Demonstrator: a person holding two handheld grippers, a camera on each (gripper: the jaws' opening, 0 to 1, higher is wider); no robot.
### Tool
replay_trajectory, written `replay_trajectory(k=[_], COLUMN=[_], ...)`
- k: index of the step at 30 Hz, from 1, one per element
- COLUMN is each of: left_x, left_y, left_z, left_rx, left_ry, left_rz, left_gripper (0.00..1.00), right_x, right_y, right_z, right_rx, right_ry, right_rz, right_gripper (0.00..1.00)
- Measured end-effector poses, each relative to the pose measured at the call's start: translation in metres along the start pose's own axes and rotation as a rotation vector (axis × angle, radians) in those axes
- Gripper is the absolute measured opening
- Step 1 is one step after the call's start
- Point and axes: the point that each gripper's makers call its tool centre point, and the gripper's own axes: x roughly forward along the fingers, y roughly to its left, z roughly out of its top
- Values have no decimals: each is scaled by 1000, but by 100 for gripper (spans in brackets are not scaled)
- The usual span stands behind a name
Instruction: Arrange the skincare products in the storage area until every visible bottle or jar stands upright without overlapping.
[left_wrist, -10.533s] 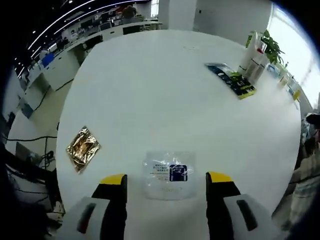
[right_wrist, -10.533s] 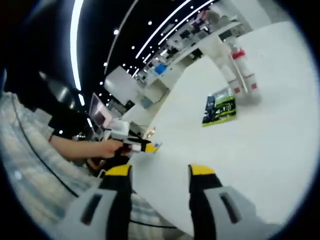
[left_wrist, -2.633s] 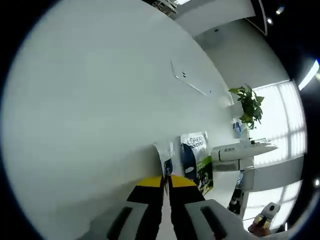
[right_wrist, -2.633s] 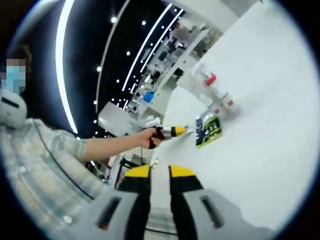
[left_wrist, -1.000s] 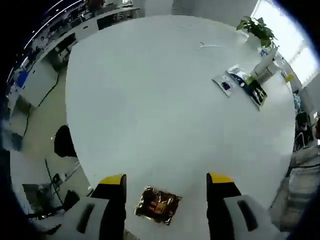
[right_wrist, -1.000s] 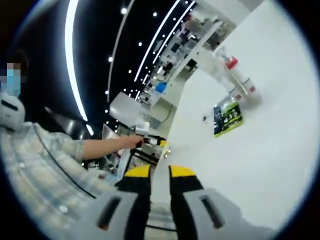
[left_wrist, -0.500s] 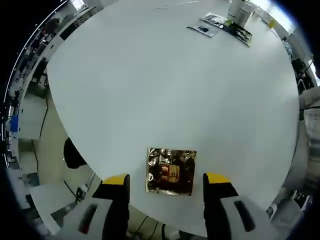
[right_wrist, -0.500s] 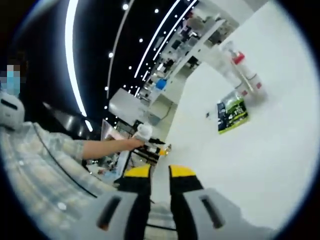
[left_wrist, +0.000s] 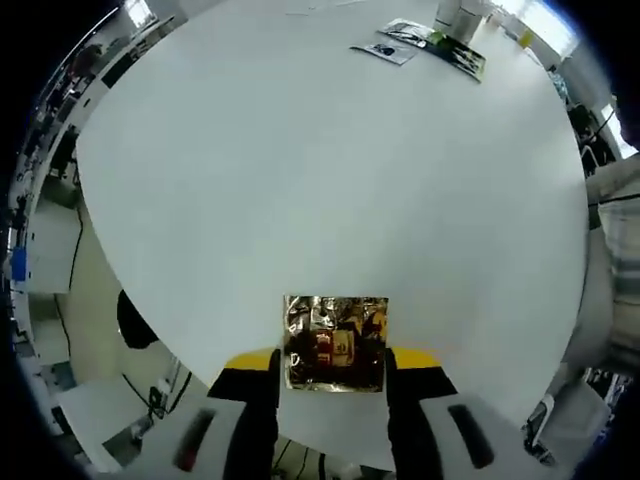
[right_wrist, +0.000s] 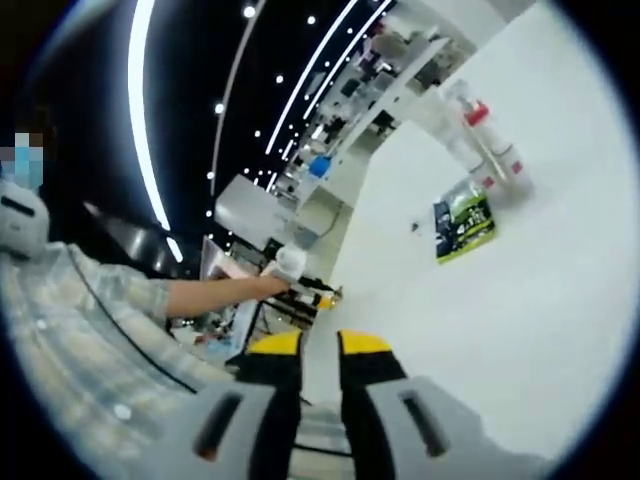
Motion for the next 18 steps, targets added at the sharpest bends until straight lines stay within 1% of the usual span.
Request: replay_trajectory(k=[4,11,12,15,17,18], left_x=[0,1,0,-3,-8,-13], left_y=[-3,-9,-13,-20,-22,-23], left_z=[0,2,2,4,9,14], left_rx=[4,-36,-32,-24,-20,-15], left_ry=[-8,-21,-22,-32,-49,-70], left_rz=[3,-1,-10,-9,-5,-2], left_gripper=[40,40,40,40,40,40], right_x=[0,3,3,5,7,9], right_y=[1,4,4,5,5,5], right_z=[-2,-5,-5,-5,-5,-5], right_rx=[-4,-7,-7,-7,-9,-9], right_ry=[10,21,22,26,34,36], right_rz=[1,12,14,24,34,38], right_gripper=[12,12,12,12,12,12])
